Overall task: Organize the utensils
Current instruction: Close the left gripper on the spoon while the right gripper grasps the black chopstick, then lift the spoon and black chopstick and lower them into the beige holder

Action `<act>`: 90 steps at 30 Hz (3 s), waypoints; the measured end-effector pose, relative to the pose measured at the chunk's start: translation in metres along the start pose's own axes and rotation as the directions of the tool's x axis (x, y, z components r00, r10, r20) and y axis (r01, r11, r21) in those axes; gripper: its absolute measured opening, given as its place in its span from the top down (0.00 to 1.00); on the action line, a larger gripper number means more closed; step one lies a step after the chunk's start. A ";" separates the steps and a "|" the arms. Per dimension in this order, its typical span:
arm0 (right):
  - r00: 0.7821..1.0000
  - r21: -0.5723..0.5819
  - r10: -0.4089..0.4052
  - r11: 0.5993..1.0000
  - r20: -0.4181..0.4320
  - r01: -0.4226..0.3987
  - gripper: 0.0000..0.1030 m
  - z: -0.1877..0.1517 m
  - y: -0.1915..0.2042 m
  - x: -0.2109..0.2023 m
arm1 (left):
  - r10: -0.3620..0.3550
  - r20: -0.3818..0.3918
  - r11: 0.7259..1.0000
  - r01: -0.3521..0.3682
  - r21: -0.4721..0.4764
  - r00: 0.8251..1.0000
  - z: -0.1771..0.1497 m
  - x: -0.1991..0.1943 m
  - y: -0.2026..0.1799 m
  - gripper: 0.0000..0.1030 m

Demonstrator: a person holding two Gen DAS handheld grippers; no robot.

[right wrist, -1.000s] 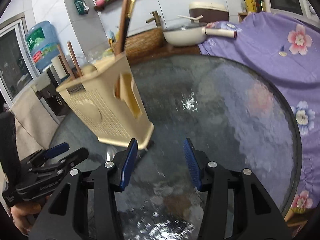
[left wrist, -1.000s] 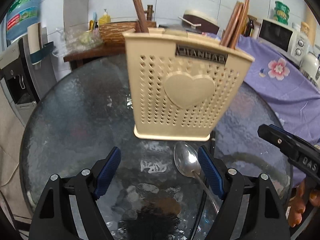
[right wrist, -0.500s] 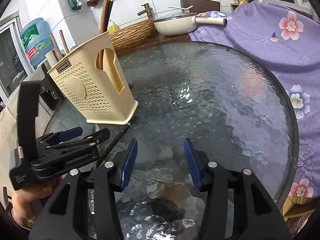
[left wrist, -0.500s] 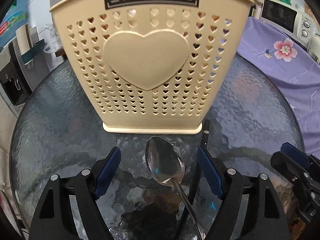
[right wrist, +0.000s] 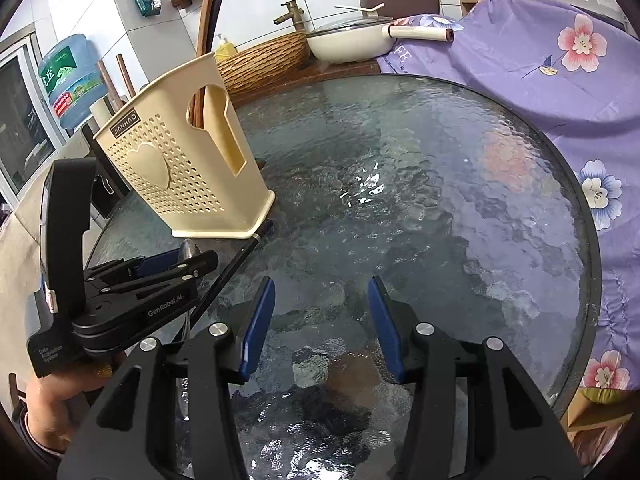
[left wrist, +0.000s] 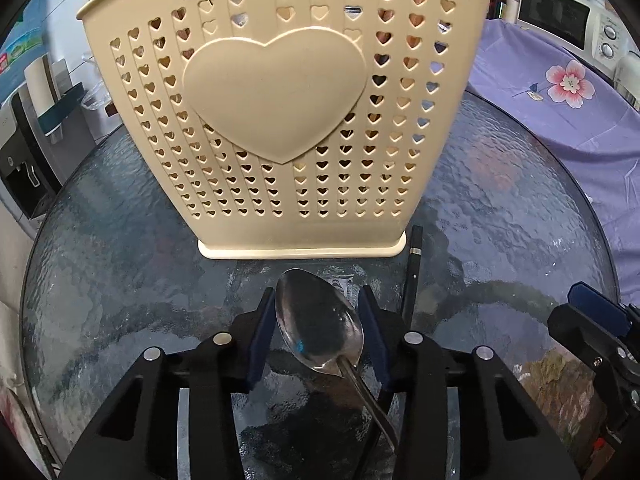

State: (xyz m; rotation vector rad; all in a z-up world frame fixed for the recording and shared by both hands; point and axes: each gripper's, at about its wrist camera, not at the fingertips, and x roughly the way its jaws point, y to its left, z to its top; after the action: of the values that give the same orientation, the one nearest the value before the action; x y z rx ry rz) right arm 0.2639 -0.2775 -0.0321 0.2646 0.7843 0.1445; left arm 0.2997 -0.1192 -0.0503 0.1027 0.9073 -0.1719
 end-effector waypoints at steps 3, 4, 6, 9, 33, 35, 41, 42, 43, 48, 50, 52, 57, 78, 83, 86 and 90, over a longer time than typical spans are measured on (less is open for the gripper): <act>1.000 -0.003 0.002 1.000 -0.013 -0.003 0.53 -0.001 0.004 0.003 | -0.012 -0.003 1.000 0.012 0.009 1.000 -0.004 -0.004 0.007 0.61; 1.000 -0.004 0.005 1.000 -0.016 -0.005 0.53 -0.001 0.005 0.003 | -0.017 -0.006 1.000 0.017 0.009 1.000 -0.005 -0.005 0.011 0.61; 0.999 -0.010 0.015 1.000 -0.029 -0.016 0.53 -0.001 0.010 0.005 | -0.028 -0.010 1.000 0.028 0.010 1.000 -0.008 -0.007 0.019 0.61; 0.998 -0.016 0.042 0.999 -0.051 -0.043 0.53 0.000 0.017 0.009 | -0.040 -0.008 0.999 0.040 0.013 0.999 -0.010 -0.013 0.033 0.61; 0.979 -0.141 -0.164 0.979 -0.123 0.146 0.63 0.005 0.112 0.075 | -0.097 0.024 0.994 0.098 -0.042 0.995 -0.016 -0.024 0.097 0.63; 0.976 -0.181 -0.188 0.969 -0.113 0.166 0.70 0.002 0.116 0.074 | -0.104 0.021 0.994 0.105 -0.041 0.994 -0.018 -0.023 0.098 0.63; 0.972 -0.223 -0.189 0.962 -0.137 0.156 0.82 -0.004 0.111 0.065 | -0.113 0.017 0.993 0.113 -0.034 0.994 -0.021 -0.022 0.096 0.63; 0.972 -0.217 -0.185 0.964 -0.144 0.152 0.84 -0.005 0.108 0.063 | -0.114 0.017 0.993 0.115 -0.034 0.993 -0.021 -0.022 0.096 0.63; 0.972 -0.212 -0.182 0.966 -0.149 0.149 0.87 -0.003 0.106 0.063 | -0.115 0.017 0.993 0.116 -0.034 0.993 -0.022 -0.022 0.095 0.63; 0.975 -0.179 -0.152 0.976 -0.161 0.123 0.90 0.001 0.095 0.061 | -0.122 0.023 0.992 0.122 -0.028 0.992 -0.026 -0.026 0.089 0.63; 0.976 -0.173 -0.143 0.978 -0.164 0.114 0.90 0.001 0.093 0.060 | -0.123 0.026 0.992 0.124 -0.027 0.992 -0.027 -0.029 0.086 0.63; 0.977 -0.172 -0.138 0.979 -0.165 0.109 0.90 0.003 0.092 0.062 | -0.125 0.031 0.992 0.126 -0.029 0.992 -0.028 -0.031 0.085 0.64; 0.981 -0.133 -0.098 0.988 -0.166 0.076 0.91 0.006 0.078 0.060 | -0.127 0.058 0.991 0.129 -0.027 0.990 -0.026 -0.041 0.081 0.64; 0.982 -0.016 0.191 0.982 0.014 -0.190 0.92 0.034 0.044 -0.006 | -0.186 0.153 0.981 0.191 -0.016 0.971 -0.012 -0.085 0.073 0.67; 0.968 -0.041 0.243 0.970 0.067 -0.241 0.92 0.041 0.048 -0.033 | -0.214 0.193 0.974 0.223 -0.028 0.958 -0.004 -0.104 0.077 0.67; 0.958 -0.053 0.271 0.962 0.092 -0.267 0.92 0.045 0.049 -0.048 | -0.226 0.215 0.971 0.237 -0.029 0.950 0.000 -0.116 0.078 0.67; 0.946 -0.061 0.302 0.953 0.117 -0.297 0.92 0.050 0.051 -0.063 | -0.229 0.243 0.971 0.239 -0.014 0.943 0.004 -0.130 0.075 0.67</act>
State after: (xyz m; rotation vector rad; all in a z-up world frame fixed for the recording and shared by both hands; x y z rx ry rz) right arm 0.2535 -0.2521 0.0588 0.3488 0.6118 0.4275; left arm 0.2385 -0.0327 0.0565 -0.0670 0.6784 -0.3782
